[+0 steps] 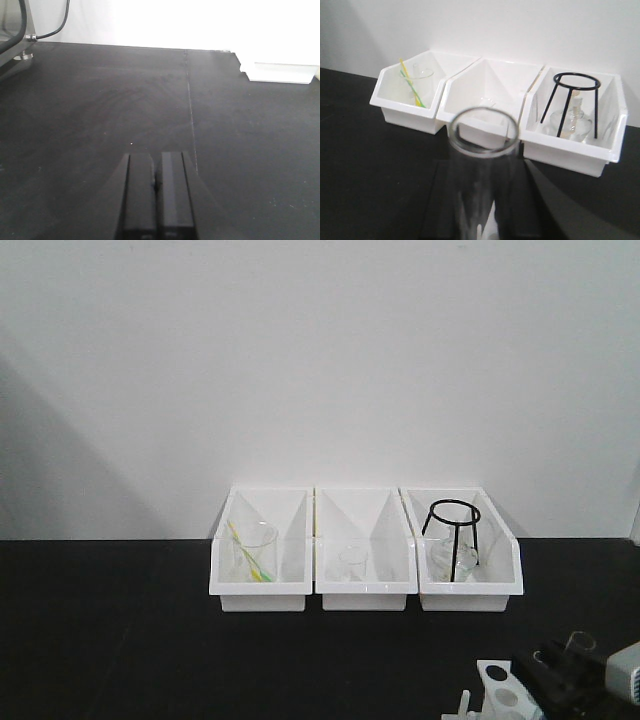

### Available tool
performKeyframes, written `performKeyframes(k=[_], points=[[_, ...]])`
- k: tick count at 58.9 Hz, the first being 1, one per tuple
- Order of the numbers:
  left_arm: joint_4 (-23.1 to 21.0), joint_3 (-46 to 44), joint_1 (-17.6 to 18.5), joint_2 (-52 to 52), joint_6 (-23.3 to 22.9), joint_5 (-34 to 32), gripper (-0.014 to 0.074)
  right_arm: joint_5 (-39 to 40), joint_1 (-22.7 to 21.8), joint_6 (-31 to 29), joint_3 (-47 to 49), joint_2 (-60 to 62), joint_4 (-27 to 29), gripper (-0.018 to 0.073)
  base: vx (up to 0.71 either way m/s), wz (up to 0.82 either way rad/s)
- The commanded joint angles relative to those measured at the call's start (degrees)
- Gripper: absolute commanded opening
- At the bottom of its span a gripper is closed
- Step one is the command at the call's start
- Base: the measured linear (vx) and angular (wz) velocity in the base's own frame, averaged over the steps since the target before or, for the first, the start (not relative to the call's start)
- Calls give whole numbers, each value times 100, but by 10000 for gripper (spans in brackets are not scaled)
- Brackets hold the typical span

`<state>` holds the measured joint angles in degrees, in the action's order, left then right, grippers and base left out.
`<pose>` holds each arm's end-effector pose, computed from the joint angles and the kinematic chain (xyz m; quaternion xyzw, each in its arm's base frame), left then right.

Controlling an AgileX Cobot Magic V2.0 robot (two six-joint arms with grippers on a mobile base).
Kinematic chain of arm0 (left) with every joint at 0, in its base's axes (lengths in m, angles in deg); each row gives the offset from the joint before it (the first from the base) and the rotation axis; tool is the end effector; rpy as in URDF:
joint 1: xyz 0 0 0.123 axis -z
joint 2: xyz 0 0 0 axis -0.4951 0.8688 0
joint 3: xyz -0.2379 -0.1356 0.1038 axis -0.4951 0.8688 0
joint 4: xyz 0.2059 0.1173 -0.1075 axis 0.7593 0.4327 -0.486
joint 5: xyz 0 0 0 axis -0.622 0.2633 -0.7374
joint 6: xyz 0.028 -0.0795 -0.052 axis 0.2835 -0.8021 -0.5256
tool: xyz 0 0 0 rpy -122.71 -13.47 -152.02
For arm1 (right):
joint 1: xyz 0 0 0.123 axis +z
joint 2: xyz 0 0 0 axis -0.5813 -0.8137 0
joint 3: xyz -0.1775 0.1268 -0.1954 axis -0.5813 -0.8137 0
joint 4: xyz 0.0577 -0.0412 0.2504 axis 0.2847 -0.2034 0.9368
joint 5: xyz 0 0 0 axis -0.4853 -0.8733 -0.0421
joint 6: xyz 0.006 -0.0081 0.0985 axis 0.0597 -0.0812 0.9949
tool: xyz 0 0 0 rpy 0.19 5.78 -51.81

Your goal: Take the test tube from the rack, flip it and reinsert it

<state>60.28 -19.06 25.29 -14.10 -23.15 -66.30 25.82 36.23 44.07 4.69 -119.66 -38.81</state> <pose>0.0627 0.0061 0.1750 -0.0782 0.7759 -0.0062 0.6259 0.2265 0.0369 0.2245 -0.1445 0.7439 0.1153 0.6422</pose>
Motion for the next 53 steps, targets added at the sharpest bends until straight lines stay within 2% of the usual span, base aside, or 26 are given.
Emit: performKeyframes(k=[1,10,18,29,42,53], points=[[-20,-1,41,-63,2,-504,-6,-325,3,318,472,535,87,-10,0,0],[-20,-1,41,-63,2,-504,-6,-1264,3,978,1259,1065,-114,-8,0,0],[-20,-1,41,-63,2,-504,-6,-1974,3,1678,1901,1191,-731,-8,0,0],[-20,-1,41,-63,2,-504,-6,-2301,3,2399,2468,1191,-1646,-8,0,0],[-20,-1,41,-63,2,-504,-6,-2744,3,2482,2806,1191,-3540,-8,0,0],[-20,-1,41,-63,2,-504,-6,-2613,3,2236,2801,1191,-6368,-8,0,0]])
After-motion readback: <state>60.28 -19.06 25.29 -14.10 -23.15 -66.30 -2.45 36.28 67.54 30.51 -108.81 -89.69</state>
